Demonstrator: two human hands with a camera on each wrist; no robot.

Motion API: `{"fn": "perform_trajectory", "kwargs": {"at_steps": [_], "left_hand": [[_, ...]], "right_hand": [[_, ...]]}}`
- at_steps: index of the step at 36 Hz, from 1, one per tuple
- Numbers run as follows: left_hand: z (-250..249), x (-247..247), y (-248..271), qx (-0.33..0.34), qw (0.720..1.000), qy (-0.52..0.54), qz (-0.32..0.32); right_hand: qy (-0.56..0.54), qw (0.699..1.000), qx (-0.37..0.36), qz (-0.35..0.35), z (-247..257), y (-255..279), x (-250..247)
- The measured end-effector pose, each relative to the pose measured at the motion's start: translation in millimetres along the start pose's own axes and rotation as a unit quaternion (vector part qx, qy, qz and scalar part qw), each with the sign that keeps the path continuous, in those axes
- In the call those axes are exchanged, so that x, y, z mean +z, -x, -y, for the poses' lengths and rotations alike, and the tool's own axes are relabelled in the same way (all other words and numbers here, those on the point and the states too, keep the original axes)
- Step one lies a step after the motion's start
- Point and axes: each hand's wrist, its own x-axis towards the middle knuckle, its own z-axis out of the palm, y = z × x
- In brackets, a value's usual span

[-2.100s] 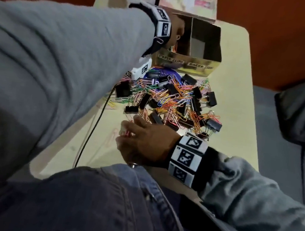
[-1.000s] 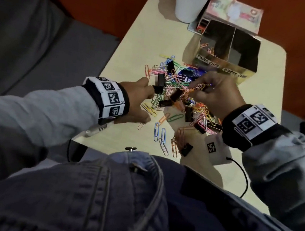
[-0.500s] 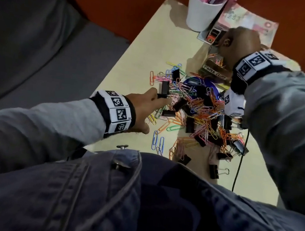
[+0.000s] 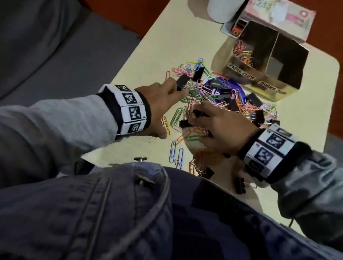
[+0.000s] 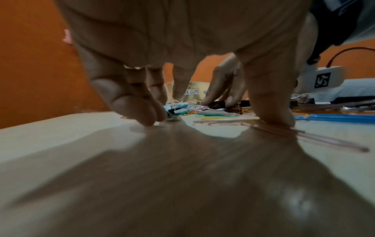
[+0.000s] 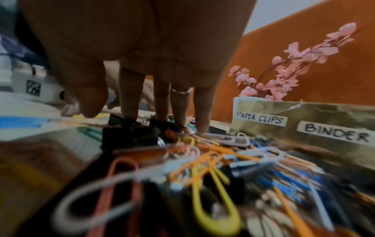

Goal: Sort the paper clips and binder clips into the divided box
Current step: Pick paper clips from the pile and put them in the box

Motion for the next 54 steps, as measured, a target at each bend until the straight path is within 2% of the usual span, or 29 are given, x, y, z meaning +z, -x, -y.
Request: {"fn": "perform_trajectory", "kwargs": {"at_steps": [4, 7, 11, 16, 19, 24, 32, 40, 46, 48, 51, 54], "left_hand": [[-4, -4, -11, 0.076, 0.995, -0.042, 0.04], [-8, -9, -18, 0.095, 0.99, -0.071, 0.073], [-7, -8, -18, 0.105, 0.992, -0.052, 0.048], [-3, 2, -11, 0.062, 0.997, -0.033, 0.02], [-5, 0, -12, 0.046, 0.997, -0.046, 0.036], [-9, -5, -15, 0.049, 0.998, -0.031, 0.016], [-2, -7, -17, 0.063, 0.997, -0.027, 0.027], [2, -3, -8, 0.072, 0.996, 0.016, 0.043], [15, 0, 5, 0.114, 0.983, -0.1, 0.104], [17, 5, 6, 0.106, 0.985, -0.091, 0.101], [11, 8, 6, 0.1, 0.991, -0.045, 0.075], [0, 9, 3, 0.1, 0.993, -0.018, 0.059]], "right_hand": [[-0.027, 0.999, 0.019, -0.022, -4, 15, 13], [-0.046, 0.998, 0.018, -0.038, -7, 24, 17], [-0.049, 0.996, 0.057, -0.041, -6, 29, 17], [-0.05, 0.993, 0.073, -0.077, 7, 33, 16], [-0.041, 0.995, 0.06, -0.068, 18, 32, 17], [-0.05, 0.989, 0.108, -0.087, 25, 23, 9], [-0.004, 0.994, 0.101, -0.036, 25, 10, 3], [-0.042, 0.99, 0.119, -0.06, 20, 25, 18], [0.012, 0.995, 0.061, -0.081, 45, 53, 19], [0.004, 0.998, 0.029, -0.061, 64, 60, 28], [0.013, 1.0, -0.023, 0.01, 78, 61, 51], [-0.018, 0.999, -0.034, -0.018, 76, 57, 67]]}}
